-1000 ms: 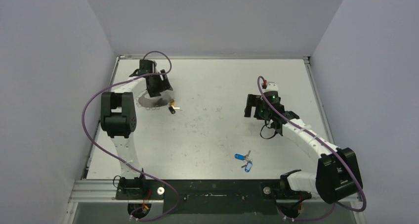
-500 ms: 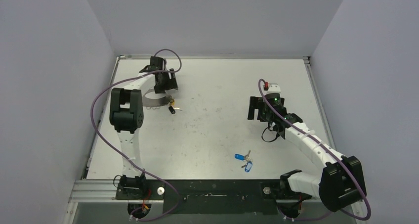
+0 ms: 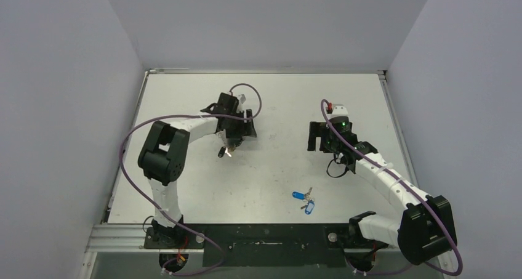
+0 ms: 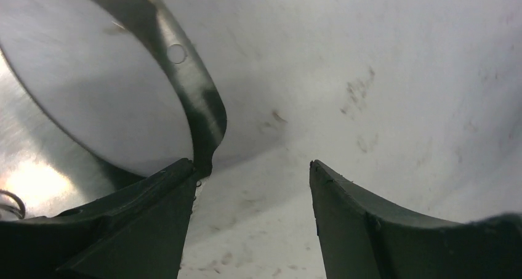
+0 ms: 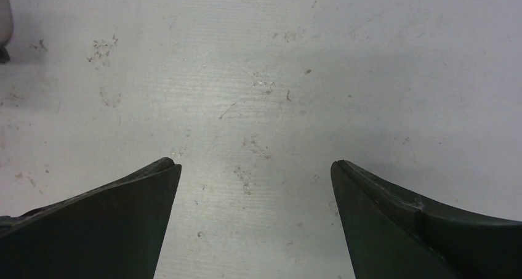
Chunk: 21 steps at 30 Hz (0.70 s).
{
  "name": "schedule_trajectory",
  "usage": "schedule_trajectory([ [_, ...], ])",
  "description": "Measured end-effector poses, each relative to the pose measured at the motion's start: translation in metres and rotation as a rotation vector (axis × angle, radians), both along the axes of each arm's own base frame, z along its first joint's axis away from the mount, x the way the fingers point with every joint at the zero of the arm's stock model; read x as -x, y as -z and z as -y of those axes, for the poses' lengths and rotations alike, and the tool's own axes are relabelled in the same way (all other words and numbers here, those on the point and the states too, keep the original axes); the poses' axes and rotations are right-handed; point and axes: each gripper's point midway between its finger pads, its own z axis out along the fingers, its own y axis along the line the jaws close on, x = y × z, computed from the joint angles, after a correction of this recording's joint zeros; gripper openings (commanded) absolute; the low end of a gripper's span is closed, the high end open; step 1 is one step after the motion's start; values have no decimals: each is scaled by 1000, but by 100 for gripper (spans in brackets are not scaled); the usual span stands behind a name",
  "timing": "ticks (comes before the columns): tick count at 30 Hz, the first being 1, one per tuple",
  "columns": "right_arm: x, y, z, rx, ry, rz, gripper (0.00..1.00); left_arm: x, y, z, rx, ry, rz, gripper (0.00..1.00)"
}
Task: Put the keys on the keyring
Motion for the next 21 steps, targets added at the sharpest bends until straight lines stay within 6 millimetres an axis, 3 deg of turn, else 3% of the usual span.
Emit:
schedule_trajectory([
  [6, 2, 2, -5, -11, -36, -10, 100, 81, -2, 55, 34, 144, -49, 66],
  [10, 3, 10, -13, -17, -73, -39, 100, 114, -9, 55, 30, 173, -60, 71],
  [13, 4, 21, -23, -11, -110, -82, 100, 111, -34, 40, 31, 123, 14, 78],
  [17, -1, 28, -46, 0, -170, -118, 100, 94, -87, 18, 79, 36, 191, 88],
  [19, -5, 31, -56, 2, -190, -127, 100, 87, -101, -1, 110, -20, 249, 86],
  [21, -10, 34, -67, 3, -210, -141, 100, 76, -101, -31, 137, -113, 267, 83],
])
